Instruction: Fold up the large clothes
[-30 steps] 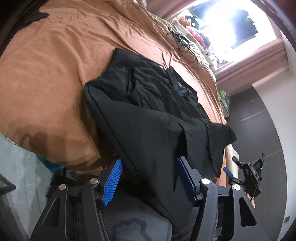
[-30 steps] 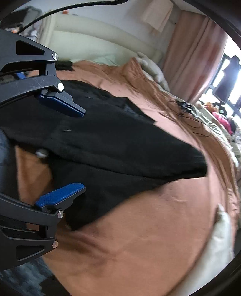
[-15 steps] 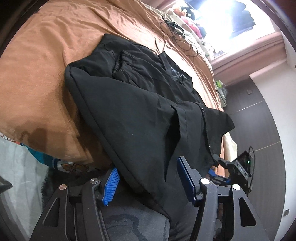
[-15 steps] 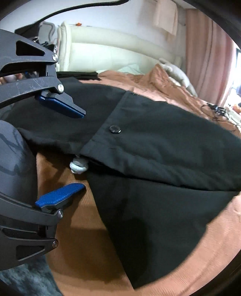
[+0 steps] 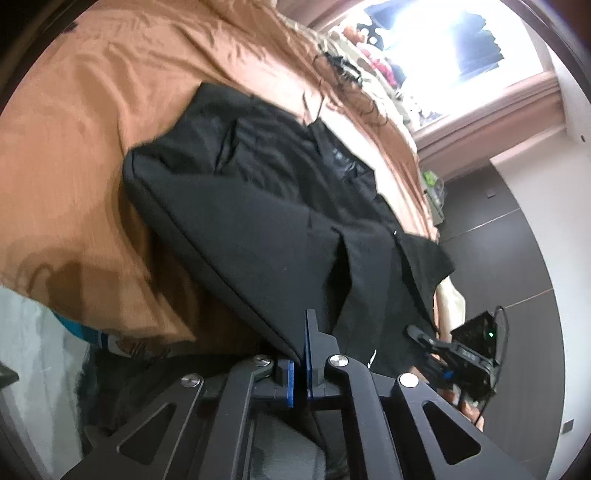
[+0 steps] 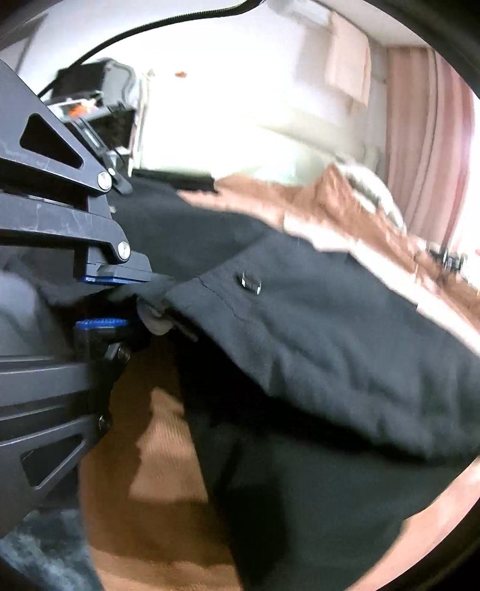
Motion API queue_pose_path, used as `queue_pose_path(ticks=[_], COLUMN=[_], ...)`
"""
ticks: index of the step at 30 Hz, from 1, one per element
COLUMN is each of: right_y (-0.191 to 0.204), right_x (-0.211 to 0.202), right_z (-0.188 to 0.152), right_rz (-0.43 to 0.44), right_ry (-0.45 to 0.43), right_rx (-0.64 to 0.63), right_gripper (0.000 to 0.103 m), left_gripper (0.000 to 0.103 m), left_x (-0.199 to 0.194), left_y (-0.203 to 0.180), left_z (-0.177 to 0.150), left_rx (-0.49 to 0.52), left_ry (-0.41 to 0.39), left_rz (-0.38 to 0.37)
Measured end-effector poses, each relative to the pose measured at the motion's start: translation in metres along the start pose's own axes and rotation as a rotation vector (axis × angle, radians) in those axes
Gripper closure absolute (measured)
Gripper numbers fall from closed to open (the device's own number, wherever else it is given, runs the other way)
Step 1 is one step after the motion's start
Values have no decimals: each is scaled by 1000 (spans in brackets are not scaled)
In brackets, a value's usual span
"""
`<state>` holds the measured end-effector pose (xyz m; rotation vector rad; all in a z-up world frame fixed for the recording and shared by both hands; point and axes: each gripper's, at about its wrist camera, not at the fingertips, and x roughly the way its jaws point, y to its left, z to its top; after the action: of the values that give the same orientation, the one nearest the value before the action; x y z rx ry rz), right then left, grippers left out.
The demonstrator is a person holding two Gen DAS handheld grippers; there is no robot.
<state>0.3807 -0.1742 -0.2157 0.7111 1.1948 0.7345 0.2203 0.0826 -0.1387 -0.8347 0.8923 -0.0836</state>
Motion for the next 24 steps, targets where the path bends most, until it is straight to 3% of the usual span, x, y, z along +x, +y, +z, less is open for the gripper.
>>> queue_pose_path(ticks=[11, 24], right_y=[98, 157], right_x=[-31, 12], right_z=[38, 112], right_rz=[92, 10], right_ry=[-72, -84], right_rx=[-124, -204], right_gripper=[90, 90], left_gripper=[101, 101], left_x=[-30, -26], left_y=[-4, 16], left_z=[40, 104], left_rx=[-51, -106], left_ry=[-89, -145], left_rz=[-100, -101])
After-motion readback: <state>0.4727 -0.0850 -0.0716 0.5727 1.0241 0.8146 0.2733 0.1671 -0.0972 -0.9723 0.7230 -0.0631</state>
